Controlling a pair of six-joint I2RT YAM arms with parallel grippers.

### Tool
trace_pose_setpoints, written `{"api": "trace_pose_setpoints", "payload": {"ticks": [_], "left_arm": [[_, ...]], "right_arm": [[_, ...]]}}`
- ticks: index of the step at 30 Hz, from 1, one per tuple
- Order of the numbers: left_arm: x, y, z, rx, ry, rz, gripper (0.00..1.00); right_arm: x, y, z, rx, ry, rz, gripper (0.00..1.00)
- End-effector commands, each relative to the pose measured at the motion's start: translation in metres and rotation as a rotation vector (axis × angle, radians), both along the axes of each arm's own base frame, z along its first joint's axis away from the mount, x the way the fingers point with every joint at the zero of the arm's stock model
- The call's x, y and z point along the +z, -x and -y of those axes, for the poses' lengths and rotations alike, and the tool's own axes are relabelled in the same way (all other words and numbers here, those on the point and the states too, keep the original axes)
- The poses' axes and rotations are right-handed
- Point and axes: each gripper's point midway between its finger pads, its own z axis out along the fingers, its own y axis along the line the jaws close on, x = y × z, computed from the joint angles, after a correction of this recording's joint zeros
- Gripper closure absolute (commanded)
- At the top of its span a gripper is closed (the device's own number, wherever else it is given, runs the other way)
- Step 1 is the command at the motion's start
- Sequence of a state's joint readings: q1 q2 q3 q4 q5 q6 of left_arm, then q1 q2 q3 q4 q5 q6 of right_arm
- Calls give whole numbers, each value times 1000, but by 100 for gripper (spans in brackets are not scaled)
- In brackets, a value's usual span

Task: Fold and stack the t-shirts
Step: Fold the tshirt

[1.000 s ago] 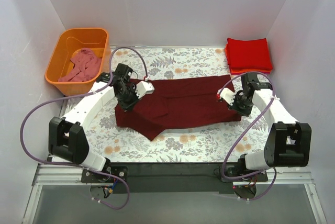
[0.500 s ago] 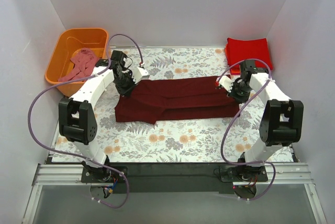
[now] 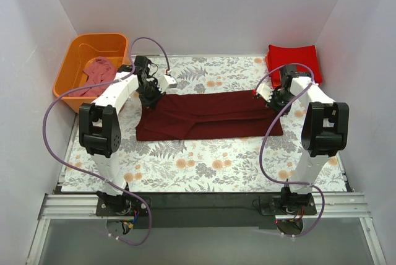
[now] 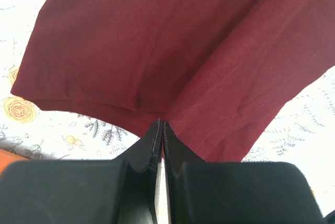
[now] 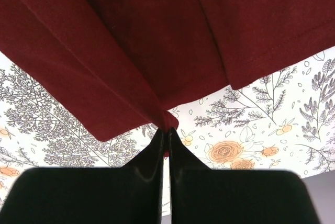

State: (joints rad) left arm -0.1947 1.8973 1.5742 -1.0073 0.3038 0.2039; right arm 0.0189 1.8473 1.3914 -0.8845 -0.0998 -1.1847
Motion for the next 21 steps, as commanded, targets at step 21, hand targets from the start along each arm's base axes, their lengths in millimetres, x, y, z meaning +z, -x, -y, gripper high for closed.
{"api": "trace_pose_setpoints", "payload": {"ticks": [21], "left_arm": [[-10,-31,-5,12,16,38,100]], "right_arm": [[-9,-25,9,55,45,-10,99]]}}
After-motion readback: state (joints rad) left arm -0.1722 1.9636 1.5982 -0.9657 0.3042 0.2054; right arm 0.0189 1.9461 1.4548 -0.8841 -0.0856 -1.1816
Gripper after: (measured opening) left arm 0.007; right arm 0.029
